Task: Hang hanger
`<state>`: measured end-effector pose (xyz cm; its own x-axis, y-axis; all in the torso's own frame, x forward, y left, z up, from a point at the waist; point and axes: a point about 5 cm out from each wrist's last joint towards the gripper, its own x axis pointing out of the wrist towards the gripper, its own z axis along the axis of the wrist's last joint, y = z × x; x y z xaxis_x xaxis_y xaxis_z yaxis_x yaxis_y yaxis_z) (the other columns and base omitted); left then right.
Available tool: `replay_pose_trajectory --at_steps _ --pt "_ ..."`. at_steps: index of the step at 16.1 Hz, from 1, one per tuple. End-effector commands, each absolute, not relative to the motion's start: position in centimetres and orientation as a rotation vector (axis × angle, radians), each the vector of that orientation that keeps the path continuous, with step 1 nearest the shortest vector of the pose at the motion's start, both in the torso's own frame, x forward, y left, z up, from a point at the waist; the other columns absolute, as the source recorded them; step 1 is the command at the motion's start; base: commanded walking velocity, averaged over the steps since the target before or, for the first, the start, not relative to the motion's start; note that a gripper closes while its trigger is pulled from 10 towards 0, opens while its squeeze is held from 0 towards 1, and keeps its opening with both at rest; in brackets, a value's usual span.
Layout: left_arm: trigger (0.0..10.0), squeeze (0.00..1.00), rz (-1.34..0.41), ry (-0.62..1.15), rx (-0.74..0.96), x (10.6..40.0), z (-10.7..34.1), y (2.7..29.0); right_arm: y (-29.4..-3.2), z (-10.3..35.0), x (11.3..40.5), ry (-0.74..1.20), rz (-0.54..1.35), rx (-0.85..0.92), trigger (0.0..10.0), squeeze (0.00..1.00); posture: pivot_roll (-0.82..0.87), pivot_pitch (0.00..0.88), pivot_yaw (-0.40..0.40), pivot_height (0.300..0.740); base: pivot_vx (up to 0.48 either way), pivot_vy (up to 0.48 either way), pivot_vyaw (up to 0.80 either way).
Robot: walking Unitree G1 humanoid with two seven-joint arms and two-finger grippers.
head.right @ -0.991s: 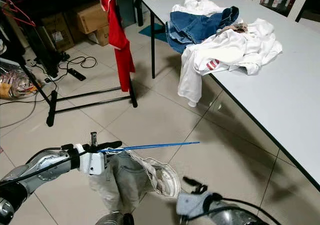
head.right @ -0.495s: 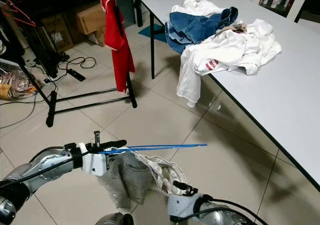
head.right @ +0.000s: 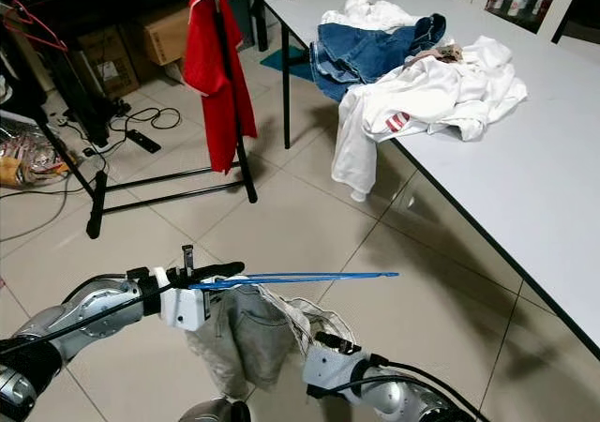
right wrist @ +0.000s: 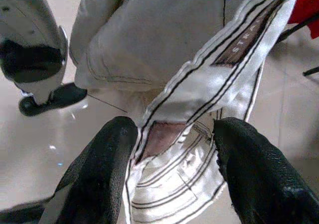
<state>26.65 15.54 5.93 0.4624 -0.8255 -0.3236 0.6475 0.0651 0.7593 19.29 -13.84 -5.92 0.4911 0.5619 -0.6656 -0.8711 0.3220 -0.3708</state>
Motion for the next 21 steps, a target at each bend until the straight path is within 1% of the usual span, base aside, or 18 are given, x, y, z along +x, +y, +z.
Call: replay_pose_trajectory --at_steps 1,3,4,5,6,7,8,13,15,18,19,20,21 --pt "0.0 0.0 -1.099 -0.293 1.004 27.5 7.4 15.2 -13.7 -5.9 19.5 0.48 0.978 -0.743 10.0 0.0 0.08 0.0 0.065 0.74 0.0 0.0 0.0" --pt "0.0 0.0 -1.103 -0.291 1.001 27.4 7.3 15.2 -12.7 -5.9 19.1 0.498 1.01 -0.633 10.0 0.0 0.07 0.0 0.068 0.74 0.0 0.0 0.0" --pt "0.0 0.0 -1.104 -0.291 1.001 27.4 7.3 15.1 -12.6 -5.9 19.0 0.507 1.019 -0.605 10.0 0.0 0.07 0.0 0.068 0.74 0.0 0.0 0.0" --pt "0.0 0.0 -1.105 -0.29 1.0 27.4 7.3 15.1 -12.5 -5.9 19.0 0.513 1.019 -0.577 8.5 0.0 0.07 0.0 0.068 0.74 0.0 0.0 0.0" --pt "0.0 0.0 -1.105 -0.29 0.999 27.4 7.3 15.1 -12.4 -5.9 19.0 0.515 1.013 -0.553 8.3 0.0 0.07 0.0 0.07 0.74 0.0 0.0 0.0" --pt "0.0 0.0 -1.104 -0.29 0.998 27.4 7.3 15.1 -12.4 -5.8 19.0 0.516 1.005 -0.542 9.6 0.0 0.07 0.0 0.07 0.74 0.0 0.0 0.0" --pt "0.0 0.0 -1.105 -0.288 0.996 27.4 7.2 15.0 -12.2 -5.7 19.3 0.515 0.985 -0.508 10.0 0.0 0.07 0.0 0.07 0.74 0.0 0.0 0.0" --pt "0.0 0.0 -1.105 -0.29 0.99 27.5 7.2 14.7 -11.9 -5.5 20.2 0.548 0.924 -0.43 10.0 0.0 0.07 0.0 0.071 0.74 0.0 0.0 0.0" --pt "0.0 0.0 -1.103 -0.29 0.987 27.5 7.2 14.6 -12.0 -5.9 20.2 0.626 0.901 -0.397 10.0 0.0 0.07 0.0 0.073 0.74 0.0 0.0 0.0" --pt "0.0 0.0 -1.104 -0.288 0.988 27.5 7.1 14.6 -12.3 -6.4 20.0 0.702 0.868 -0.394 10.0 0.0 0.07 0.0 0.073 0.74 0.0 0.0 0.0" --pt "0.0 0.0 -1.104 -0.289 0.989 27.6 7.1 14.5 -12.6 -6.7 19.9 0.75 0.802 -0.359 10.0 0.0 0.07 0.0 0.076 0.74 0.0 0.0 0.0" --pt "0.0 0.0 -1.104 -0.289 0.989 27.6 7.1 14.5 -12.6 -6.8 19.9 0.768 0.775 -0.333 10.0 0.0 0.07 0.0 0.076 0.74 0.0 0.0 0.0" --pt "0.0 0.0 -1.105 -0.291 0.989 27.6 7.2 14.4 -12.8 -6.8 20.2 0.792 0.71 -0.269 10.0 0.0 0.06 0.0 0.078 0.74 0.0 0.0 0.0"
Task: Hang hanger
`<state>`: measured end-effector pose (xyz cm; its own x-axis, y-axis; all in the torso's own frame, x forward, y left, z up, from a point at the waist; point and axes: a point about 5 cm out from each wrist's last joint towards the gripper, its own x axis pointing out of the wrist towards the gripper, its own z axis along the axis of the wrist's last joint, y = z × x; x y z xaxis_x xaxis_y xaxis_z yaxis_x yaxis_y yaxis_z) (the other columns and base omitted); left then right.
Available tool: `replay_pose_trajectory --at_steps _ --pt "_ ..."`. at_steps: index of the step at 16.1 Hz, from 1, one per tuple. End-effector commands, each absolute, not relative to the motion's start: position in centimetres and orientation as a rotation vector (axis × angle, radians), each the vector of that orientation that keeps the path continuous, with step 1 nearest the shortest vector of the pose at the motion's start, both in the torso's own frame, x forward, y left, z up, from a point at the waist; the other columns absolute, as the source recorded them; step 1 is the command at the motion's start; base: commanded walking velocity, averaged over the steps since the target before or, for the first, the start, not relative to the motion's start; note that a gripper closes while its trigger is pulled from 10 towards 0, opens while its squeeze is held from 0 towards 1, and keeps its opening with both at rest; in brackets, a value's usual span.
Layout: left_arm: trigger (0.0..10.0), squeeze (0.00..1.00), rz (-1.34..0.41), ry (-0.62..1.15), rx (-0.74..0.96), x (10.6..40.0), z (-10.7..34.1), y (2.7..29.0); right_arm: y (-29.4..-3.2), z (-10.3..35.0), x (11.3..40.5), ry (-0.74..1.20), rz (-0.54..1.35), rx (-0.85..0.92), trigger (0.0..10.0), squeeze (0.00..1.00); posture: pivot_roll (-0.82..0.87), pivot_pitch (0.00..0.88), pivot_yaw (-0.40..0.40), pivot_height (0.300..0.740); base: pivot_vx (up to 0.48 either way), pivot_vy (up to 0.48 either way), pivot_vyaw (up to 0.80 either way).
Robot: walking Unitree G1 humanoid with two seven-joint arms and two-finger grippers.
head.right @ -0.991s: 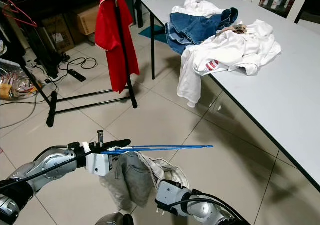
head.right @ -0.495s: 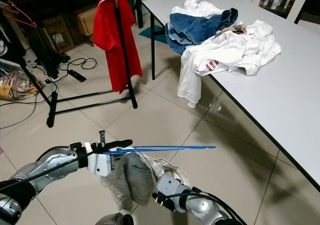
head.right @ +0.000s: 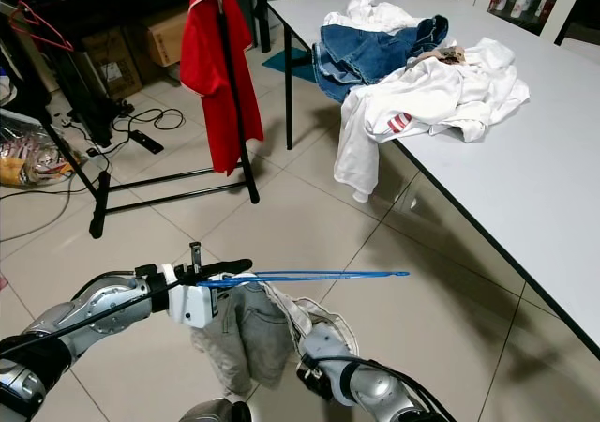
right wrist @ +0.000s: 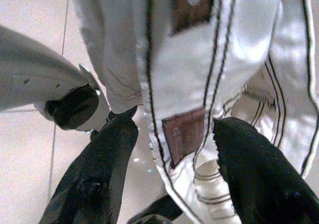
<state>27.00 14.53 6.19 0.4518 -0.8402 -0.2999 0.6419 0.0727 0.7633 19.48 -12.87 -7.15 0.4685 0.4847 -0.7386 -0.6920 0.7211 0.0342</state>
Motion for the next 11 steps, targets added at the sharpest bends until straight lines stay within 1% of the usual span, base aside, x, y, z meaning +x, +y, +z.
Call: replay_pose_trajectory --at_steps 1,3,6,7,8,11 --pt "0.0 0.0 -1.105 -0.293 0.99 27.7 7.2 14.4 -13.0 -6.7 20.6 0.814 0.649 -0.227 10.0 0.0 0.06 0.0 0.079 0.74 0.0 0.0 0.0" --pt "0.0 0.0 -1.105 -0.294 0.99 27.7 7.2 14.3 -13.1 -6.7 21.0 0.837 0.593 -0.18 10.0 0.0 0.06 0.0 0.079 0.74 0.0 0.0 0.0" --pt "0.0 0.0 -1.105 -0.295 0.991 27.8 7.2 14.3 -12.8 -6.7 21.1 0.853 0.581 -0.152 10.0 0.0 0.06 0.0 0.076 0.74 0.0 0.0 0.0" --pt "0.0 0.0 -1.104 -0.294 0.991 27.8 7.2 14.3 -12.6 -6.7 21.0 0.862 0.588 -0.136 3.1 0.0 0.06 0.0 0.076 0.74 0.0 0.0 0.0" --pt "0.0 0.0 -1.104 -0.293 0.991 27.8 7.2 14.3 -12.2 -6.7 21.1 0.857 0.583 -0.093 0.0 0.0 0.06 0.0 0.075 0.74 0.0 0.0 0.0" --pt "0.0 0.0 -1.106 -0.292 0.991 27.7 7.2 14.3 -12.1 -6.6 21.2 0.855 0.559 -0.045 0.0 0.0 0.06 0.0 0.077 0.74 0.0 0.0 0.0"
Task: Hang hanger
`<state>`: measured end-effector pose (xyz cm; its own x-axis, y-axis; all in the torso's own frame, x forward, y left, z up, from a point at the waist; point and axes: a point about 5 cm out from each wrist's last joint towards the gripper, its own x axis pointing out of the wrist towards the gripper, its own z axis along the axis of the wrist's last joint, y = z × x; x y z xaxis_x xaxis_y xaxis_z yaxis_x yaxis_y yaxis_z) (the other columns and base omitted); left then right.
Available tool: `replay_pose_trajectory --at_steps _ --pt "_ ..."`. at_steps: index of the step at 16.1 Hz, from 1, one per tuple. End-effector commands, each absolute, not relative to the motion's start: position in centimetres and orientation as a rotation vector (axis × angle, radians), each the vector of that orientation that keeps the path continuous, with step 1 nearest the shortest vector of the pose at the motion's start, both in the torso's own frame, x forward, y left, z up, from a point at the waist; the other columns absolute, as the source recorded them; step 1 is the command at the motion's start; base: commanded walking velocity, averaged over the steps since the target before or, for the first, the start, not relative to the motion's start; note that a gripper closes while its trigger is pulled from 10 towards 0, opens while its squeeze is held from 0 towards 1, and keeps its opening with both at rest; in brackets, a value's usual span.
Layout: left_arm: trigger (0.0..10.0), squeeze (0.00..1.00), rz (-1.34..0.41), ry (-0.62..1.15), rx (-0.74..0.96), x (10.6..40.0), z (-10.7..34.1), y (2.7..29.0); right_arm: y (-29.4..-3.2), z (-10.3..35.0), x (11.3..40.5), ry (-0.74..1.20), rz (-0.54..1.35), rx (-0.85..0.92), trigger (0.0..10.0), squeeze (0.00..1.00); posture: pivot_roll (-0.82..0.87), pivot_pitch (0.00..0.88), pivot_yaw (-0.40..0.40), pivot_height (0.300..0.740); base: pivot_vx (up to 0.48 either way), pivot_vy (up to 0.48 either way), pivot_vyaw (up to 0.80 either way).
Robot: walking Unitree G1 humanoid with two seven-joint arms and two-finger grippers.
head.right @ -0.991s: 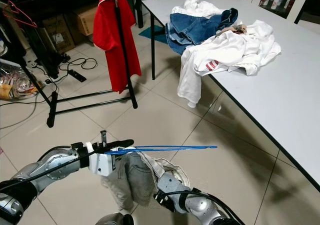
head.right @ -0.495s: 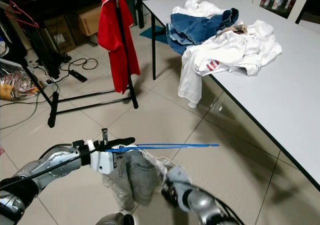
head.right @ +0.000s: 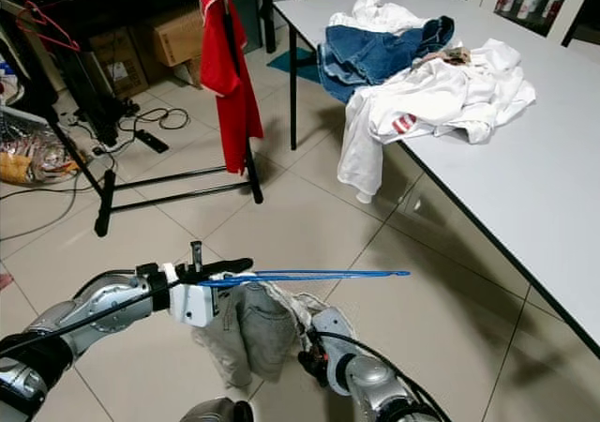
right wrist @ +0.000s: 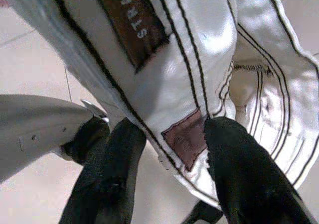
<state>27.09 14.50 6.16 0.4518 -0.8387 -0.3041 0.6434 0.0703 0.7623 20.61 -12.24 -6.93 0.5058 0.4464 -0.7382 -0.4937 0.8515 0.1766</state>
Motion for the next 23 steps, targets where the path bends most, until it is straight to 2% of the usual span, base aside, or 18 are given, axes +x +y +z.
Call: replay_pose_trajectory --at_steps 1,14,20,23 --pt "0.0 0.0 -1.106 -0.292 0.991 27.7 7.2 14.3 -12.1 -6.5 21.3 0.858 0.556 -0.04 0.0 0.0 0.06 0.0 0.077 0.74 0.0 0.0 0.0" --pt "0.0 0.0 -1.114 -0.292 0.99 27.7 7.1 14.2 -12.1 -6.1 21.9 0.829 0.506 0.046 0.0 0.0 0.06 0.0 0.08 0.74 0.0 0.0 0.0" --pt "0.0 0.0 -1.112 -0.291 0.99 27.7 7.1 14.2 -13.7 -5.8 22.6 0.802 0.39 0.139 0.0 0.0 0.05 0.0 0.082 0.74 0.0 0.0 0.0" --pt "0.0 0.0 -1.111 -0.29 0.99 27.7 7.1 14.3 -15.4 -5.6 22.8 0.778 0.294 0.194 0.0 0.0 0.05 0.0 0.081 0.74 0.0 0.0 0.0"
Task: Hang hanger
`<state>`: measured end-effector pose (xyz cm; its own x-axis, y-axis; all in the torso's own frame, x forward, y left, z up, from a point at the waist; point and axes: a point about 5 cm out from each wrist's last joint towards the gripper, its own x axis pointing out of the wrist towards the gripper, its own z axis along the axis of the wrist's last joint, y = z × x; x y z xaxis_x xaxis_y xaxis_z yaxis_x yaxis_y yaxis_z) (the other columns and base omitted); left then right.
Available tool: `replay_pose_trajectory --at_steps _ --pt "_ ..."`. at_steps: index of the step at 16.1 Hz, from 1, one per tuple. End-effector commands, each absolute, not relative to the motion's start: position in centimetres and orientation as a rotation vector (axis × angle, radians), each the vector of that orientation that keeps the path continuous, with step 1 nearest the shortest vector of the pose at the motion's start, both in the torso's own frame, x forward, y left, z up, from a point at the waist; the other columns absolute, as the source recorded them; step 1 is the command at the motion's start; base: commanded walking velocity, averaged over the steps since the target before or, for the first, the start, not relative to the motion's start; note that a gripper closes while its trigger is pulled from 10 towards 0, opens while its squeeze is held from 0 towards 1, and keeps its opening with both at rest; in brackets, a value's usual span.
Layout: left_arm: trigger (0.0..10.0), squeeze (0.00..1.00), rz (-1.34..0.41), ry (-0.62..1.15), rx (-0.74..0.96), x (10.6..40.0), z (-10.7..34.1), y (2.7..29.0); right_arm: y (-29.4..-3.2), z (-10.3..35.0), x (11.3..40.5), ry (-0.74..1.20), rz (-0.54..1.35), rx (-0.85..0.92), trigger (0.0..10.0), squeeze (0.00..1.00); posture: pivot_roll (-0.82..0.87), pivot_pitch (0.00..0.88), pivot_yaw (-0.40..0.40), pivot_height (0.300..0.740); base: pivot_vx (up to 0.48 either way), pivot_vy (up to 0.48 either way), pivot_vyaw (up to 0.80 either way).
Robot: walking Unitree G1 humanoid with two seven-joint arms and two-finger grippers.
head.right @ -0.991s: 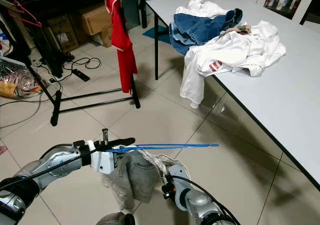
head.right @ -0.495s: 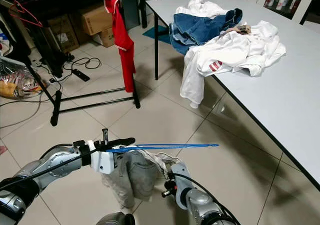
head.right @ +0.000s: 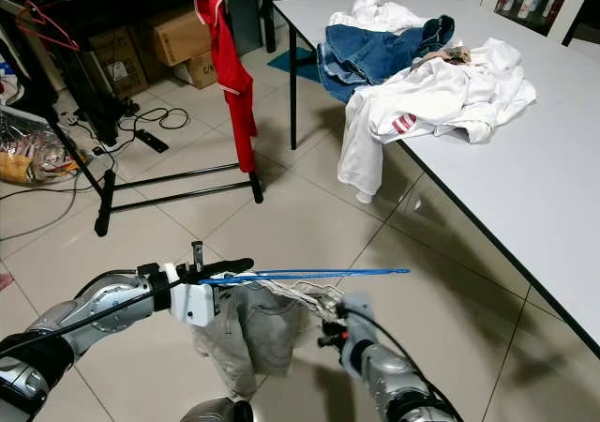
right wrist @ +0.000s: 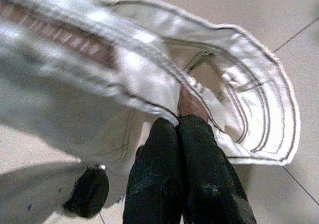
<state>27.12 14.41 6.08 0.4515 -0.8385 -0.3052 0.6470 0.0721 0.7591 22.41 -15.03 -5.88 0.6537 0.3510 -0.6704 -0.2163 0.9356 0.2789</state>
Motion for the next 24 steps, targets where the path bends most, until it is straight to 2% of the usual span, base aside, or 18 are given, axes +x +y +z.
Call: replay_pose_trajectory --at_steps 1,8,13,17,24 --pt "0.0 0.0 -1.111 -0.29 0.99 27.7 7.1 14.3 -15.6 -5.6 22.8 0.776 0.288 0.197 0.0 0.0 0.05 0.0 0.081 0.74 0.0 0.0 0.0" --pt "0.0 0.0 -1.108 -0.287 0.99 27.8 7.1 14.3 -18.2 -4.4 24.0 0.673 0.158 0.263 0.0 0.0 0.05 0.0 0.079 0.74 0.0 0.0 0.0" --pt "0.0 0.0 -1.063 -0.262 0.962 28.0 7.0 14.6 -20.0 -2.5 25.9 0.503 0.029 0.279 0.0 0.0 0.05 0.0 0.078 0.74 0.0 0.0 0.0" --pt "0.0 0.0 -0.87 -0.088 0.671 28.3 5.5 15.5 -21.6 -0.9 26.8 0.359 -0.07 0.258 0.0 0.0 0.05 0.0 0.08 0.74 0.0 0.0 0.0" --pt "0.2 0.0 -0.799 0.028 0.416 27.9 4.2 16.0 -24.0 1.4 27.2 0.157 -0.209 0.166 0.0 0.0 0.04 0.0 0.085 0.74 0.0 0.0 0.0"
